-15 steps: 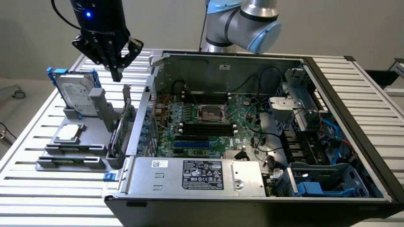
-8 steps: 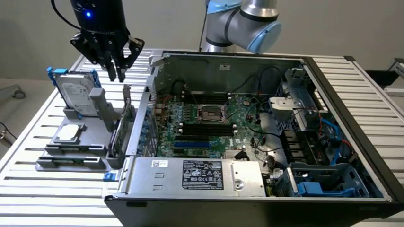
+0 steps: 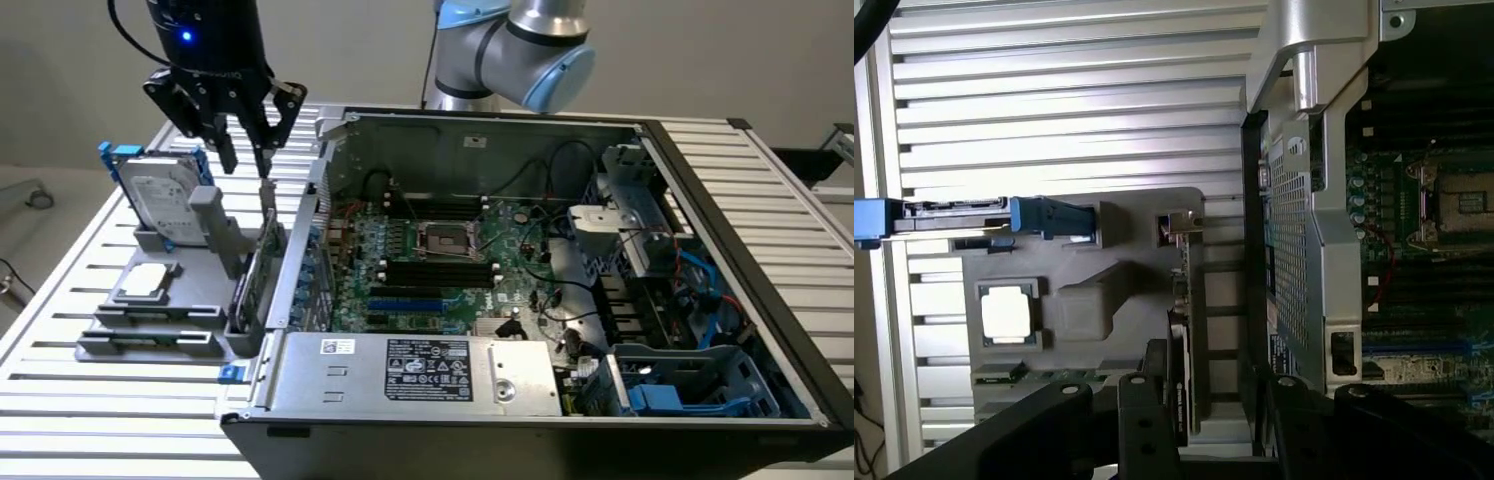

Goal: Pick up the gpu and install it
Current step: 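Pick up the gpu and move the gpu toward the slot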

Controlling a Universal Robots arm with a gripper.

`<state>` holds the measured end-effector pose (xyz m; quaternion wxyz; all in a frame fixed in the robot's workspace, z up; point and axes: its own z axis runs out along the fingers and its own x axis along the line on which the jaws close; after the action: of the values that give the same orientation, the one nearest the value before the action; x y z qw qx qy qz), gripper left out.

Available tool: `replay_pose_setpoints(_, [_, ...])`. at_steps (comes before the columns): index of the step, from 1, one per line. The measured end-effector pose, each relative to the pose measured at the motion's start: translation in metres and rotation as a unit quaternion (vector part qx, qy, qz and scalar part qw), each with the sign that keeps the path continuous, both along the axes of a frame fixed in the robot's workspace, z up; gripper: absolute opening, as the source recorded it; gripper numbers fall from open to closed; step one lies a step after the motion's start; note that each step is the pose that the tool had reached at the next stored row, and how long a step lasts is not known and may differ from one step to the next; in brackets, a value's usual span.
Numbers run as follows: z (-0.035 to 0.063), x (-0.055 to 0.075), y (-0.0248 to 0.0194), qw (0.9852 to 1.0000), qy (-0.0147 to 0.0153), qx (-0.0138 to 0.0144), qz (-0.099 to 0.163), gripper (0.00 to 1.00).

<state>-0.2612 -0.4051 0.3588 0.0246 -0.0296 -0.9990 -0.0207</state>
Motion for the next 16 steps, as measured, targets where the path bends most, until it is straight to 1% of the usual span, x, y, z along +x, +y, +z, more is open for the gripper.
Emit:
replay_pose_setpoints(4, [-0.0061, 0.0, -0.0069, 1.0, 0.0066, 0.0003, 0.005, 0.42])
replay_pose_setpoints(6, [-0.0096, 0.0, -0.0096, 0.9999, 0.0091, 0.0008, 0.008, 0.42])
replay_pose_setpoints(10, [-0.017, 0.0, -0.0147, 0.9998, 0.0122, 0.0021, 0.016, 0.42])
replay_pose_setpoints(16, [-0.0277, -0.001, -0.0215, 0.9993, 0.0166, 0.0051, 0.032, 0.42])
